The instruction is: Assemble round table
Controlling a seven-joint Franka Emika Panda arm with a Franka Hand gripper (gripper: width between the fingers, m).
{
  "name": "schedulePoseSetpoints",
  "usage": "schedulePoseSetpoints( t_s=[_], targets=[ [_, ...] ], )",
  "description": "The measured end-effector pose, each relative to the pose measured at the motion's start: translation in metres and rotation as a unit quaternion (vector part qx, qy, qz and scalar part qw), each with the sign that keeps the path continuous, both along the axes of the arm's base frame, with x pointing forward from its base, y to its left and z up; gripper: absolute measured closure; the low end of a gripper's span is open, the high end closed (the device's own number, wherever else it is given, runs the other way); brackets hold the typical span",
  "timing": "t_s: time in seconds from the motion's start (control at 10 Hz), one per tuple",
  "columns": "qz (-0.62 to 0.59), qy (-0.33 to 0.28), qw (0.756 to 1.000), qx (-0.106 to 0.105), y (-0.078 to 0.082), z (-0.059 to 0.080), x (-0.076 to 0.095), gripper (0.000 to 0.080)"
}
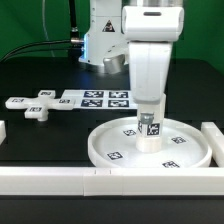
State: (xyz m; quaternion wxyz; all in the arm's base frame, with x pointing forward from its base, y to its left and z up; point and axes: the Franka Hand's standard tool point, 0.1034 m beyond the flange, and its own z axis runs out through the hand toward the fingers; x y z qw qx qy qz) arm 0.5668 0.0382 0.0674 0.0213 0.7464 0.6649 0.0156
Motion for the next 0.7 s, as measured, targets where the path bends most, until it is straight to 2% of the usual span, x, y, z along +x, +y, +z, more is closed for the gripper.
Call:
schedulePoseSetpoints(
  t_s=[0.4, 0.7],
  targets=[
    [0.083, -0.003, 0.996, -0.015, 0.0085, 0.0016, 0.0016, 0.0151],
    [0.175, 0.000, 0.984, -0.030, 0.0026, 0.0005, 0.0017, 0.0151]
  ],
)
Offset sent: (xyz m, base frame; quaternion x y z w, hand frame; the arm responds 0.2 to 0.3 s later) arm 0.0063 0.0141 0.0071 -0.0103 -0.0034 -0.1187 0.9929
